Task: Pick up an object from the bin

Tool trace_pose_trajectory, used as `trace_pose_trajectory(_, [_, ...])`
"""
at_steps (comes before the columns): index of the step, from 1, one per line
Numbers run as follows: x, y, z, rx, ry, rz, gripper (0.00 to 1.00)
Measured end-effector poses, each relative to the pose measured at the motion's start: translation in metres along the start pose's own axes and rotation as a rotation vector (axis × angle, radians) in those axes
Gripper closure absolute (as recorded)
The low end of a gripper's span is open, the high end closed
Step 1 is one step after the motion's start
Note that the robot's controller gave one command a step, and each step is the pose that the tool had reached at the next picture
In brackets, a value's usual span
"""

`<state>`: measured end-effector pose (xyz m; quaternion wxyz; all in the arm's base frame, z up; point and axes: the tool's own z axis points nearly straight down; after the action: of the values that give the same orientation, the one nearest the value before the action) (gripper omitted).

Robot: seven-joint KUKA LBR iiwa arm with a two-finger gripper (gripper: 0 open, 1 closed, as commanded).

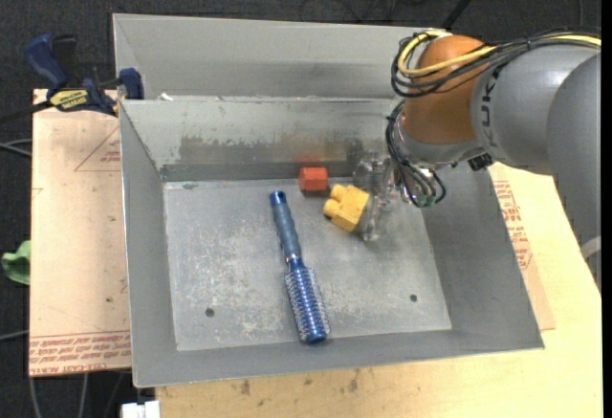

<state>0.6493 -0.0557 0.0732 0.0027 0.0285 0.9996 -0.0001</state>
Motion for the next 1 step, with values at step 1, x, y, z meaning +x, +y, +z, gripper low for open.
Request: trace_pose_trajectory(1, [0.0161, 0.0482, 0.0028, -0.002, 0.004, 0.202, 0.00])
